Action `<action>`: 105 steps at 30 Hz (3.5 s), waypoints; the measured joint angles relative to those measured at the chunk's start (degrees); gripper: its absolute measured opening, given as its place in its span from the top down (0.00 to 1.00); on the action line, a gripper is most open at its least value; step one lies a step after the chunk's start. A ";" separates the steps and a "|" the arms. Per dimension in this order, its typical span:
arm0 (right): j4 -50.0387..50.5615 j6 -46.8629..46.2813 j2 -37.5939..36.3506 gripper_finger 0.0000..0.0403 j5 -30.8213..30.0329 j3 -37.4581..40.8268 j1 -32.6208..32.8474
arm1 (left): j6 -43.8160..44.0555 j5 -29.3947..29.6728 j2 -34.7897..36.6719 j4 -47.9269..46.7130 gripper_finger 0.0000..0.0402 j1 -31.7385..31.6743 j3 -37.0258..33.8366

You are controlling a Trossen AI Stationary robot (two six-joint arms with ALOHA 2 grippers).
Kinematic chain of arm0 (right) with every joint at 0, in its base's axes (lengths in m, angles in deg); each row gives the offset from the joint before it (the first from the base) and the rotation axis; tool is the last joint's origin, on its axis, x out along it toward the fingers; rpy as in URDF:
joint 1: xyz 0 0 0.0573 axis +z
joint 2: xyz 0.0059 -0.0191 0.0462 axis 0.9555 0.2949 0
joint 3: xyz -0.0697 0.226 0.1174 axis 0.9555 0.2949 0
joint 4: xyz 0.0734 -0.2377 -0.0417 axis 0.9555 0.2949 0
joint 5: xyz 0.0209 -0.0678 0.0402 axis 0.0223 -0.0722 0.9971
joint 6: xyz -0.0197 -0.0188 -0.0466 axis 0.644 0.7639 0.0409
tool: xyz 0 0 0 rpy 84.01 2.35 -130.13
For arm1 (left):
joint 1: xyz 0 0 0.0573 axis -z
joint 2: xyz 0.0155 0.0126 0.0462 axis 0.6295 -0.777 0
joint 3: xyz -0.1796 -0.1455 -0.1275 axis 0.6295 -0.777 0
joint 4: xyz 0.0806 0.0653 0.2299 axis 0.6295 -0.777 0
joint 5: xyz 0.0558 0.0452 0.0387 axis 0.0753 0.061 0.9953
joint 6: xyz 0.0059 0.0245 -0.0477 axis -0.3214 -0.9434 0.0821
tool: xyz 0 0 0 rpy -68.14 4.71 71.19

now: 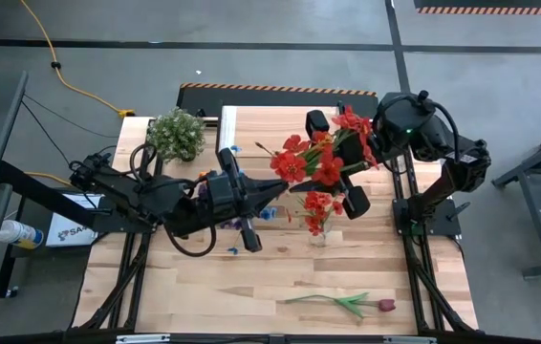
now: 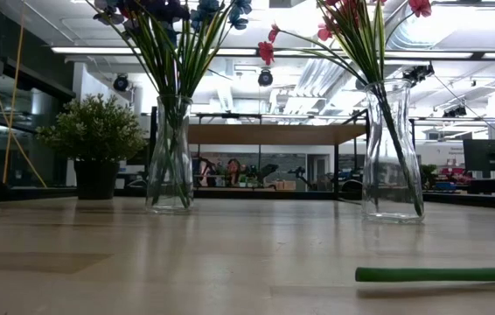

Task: Pick and place flowers into a vace then onto a shelf
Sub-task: Put the red flowers into the right transparent vase

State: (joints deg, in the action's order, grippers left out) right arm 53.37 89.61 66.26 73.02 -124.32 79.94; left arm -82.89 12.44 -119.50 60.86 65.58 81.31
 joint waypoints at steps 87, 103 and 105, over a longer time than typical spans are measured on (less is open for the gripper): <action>42.81 -15.16 -22.07 1.00 -47.36 -0.05 21.01 | 8.23 1.87 2.17 -11.77 0.42 0.95 0.03; 55.48 -27.94 -29.62 1.00 -59.62 6.48 32.74 | 10.60 2.52 2.84 -14.29 0.42 1.60 0.02; 55.46 -29.10 -32.17 1.00 -59.99 9.77 32.74 | 10.78 2.53 2.84 -14.23 0.42 1.60 0.02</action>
State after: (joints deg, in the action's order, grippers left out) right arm 108.83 60.51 34.09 13.04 -114.55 112.68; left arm -72.11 14.97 -116.66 46.63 67.18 81.33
